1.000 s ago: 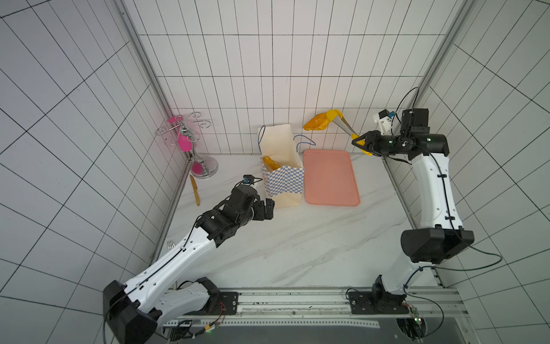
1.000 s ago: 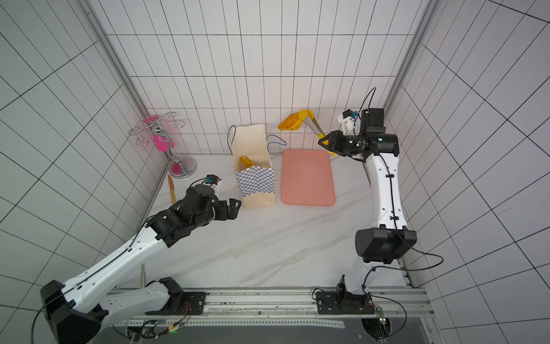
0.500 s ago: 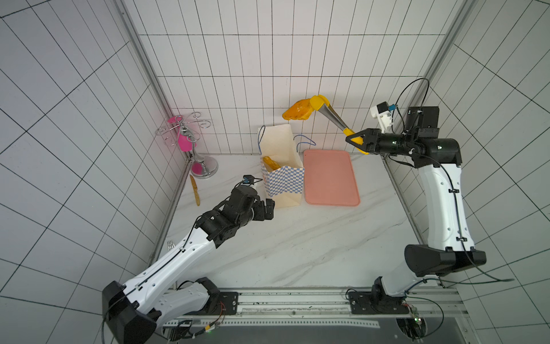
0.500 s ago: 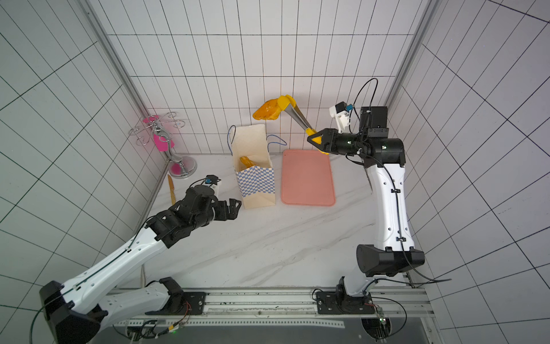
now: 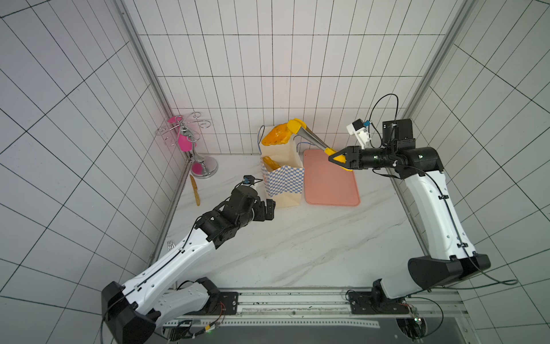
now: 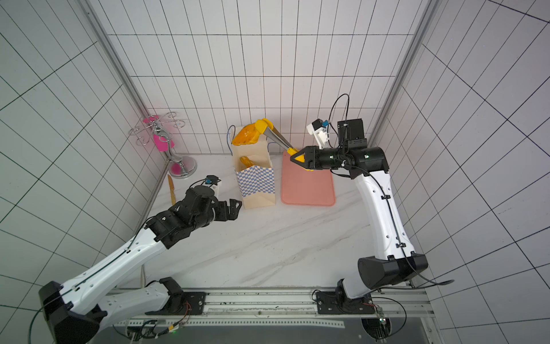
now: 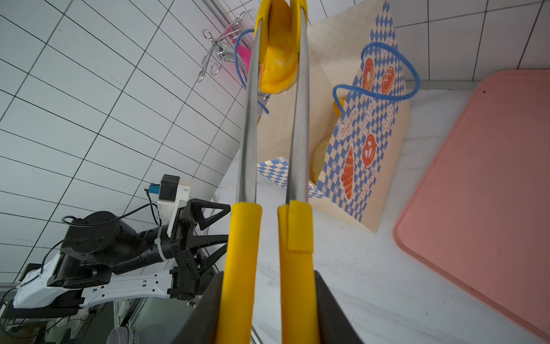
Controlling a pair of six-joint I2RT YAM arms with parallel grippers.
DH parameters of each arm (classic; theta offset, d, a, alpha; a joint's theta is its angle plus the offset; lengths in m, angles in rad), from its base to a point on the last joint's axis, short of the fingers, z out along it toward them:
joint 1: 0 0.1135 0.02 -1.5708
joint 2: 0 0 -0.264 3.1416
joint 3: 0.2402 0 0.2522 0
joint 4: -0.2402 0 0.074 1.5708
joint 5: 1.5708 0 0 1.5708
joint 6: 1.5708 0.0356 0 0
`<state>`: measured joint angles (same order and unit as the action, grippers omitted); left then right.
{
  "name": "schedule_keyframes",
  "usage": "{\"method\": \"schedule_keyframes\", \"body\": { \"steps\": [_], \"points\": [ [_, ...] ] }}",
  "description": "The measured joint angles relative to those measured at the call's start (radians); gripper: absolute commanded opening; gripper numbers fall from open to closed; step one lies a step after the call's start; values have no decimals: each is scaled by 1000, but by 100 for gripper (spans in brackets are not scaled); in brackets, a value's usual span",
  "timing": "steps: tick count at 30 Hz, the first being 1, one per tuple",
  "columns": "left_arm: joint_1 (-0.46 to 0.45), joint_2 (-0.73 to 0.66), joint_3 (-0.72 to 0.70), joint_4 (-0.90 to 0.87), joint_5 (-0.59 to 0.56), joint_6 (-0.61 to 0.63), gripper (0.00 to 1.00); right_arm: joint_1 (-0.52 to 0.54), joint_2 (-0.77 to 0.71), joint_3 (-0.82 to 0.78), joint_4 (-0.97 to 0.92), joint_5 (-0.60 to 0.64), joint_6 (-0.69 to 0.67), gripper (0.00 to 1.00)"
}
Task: Pack bread into a paper bag
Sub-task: Place the fake bread in the paper bag.
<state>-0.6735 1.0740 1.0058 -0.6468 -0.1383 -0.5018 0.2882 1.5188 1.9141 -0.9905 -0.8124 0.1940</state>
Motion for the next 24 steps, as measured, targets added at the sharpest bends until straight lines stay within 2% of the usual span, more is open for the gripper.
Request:
{"method": "schedule_keyframes", "body": {
  "steps": [4, 8, 10, 24],
  "points": [
    [-2, 0, 0, 0, 0, 0, 99, 2, -1, -43, 0, 26, -4, 11],
    [-5, 3, 0, 0, 0, 0, 99, 6, -5, -58, 3, 43, -13, 27],
    [-6, 6, 0, 0, 0, 0, 99, 8, -8, -61, 3, 45, -19, 31],
    [-6, 21, 0, 0, -1, 1, 99, 11, -10, -61, 5, 69, -30, 43]
  ]
}}
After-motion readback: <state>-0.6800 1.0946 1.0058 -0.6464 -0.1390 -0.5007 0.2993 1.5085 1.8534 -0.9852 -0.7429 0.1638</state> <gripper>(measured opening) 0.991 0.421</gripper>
